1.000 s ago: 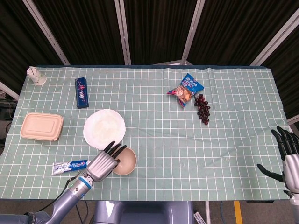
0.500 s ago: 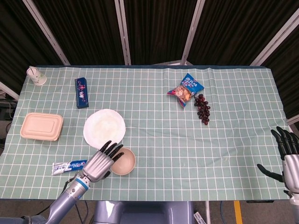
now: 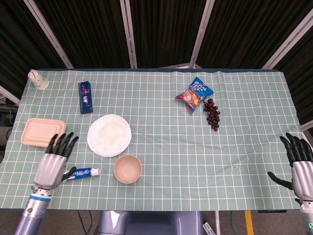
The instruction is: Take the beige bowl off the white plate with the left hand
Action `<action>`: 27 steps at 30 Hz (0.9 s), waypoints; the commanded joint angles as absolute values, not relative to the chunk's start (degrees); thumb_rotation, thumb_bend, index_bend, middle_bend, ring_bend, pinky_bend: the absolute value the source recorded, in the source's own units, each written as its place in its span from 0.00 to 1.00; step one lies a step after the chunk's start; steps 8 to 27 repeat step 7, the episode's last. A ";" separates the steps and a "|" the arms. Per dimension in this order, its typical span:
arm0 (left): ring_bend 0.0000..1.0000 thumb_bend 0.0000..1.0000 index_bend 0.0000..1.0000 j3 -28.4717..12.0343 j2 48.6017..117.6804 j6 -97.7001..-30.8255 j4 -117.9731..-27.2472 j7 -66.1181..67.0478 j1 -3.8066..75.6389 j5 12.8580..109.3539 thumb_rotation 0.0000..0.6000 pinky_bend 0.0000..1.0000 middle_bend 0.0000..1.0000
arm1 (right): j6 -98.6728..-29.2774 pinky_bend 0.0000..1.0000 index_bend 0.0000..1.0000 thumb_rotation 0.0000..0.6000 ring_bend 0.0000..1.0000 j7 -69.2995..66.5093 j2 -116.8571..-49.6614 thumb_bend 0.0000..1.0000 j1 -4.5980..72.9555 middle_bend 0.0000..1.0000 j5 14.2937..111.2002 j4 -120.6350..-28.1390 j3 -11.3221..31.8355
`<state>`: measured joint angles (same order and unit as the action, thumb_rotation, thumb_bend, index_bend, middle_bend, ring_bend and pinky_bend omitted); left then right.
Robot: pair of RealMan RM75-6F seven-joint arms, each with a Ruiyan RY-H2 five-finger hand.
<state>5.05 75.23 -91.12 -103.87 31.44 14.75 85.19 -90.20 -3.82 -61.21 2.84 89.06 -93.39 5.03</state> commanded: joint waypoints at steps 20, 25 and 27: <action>0.00 0.20 0.00 4.23 72.37 -99.66 -98.43 22.85 7.38 85.62 1.00 0.00 0.00 | -89.71 0.00 0.00 1.00 0.00 -1.61 -62.01 0.02 3.10 0.00 88.72 -93.20 5.01; 0.00 0.20 0.00 4.23 72.37 -99.66 -98.43 22.85 7.38 85.62 1.00 0.00 0.00 | -89.71 0.00 0.00 1.00 0.00 -1.61 -62.01 0.02 3.10 0.00 88.72 -93.20 5.01; 0.00 0.20 0.00 4.23 72.37 -99.66 -98.43 22.85 7.38 85.62 1.00 0.00 0.00 | -89.71 0.00 0.00 1.00 0.00 -1.61 -62.01 0.02 3.10 0.00 88.72 -93.20 5.01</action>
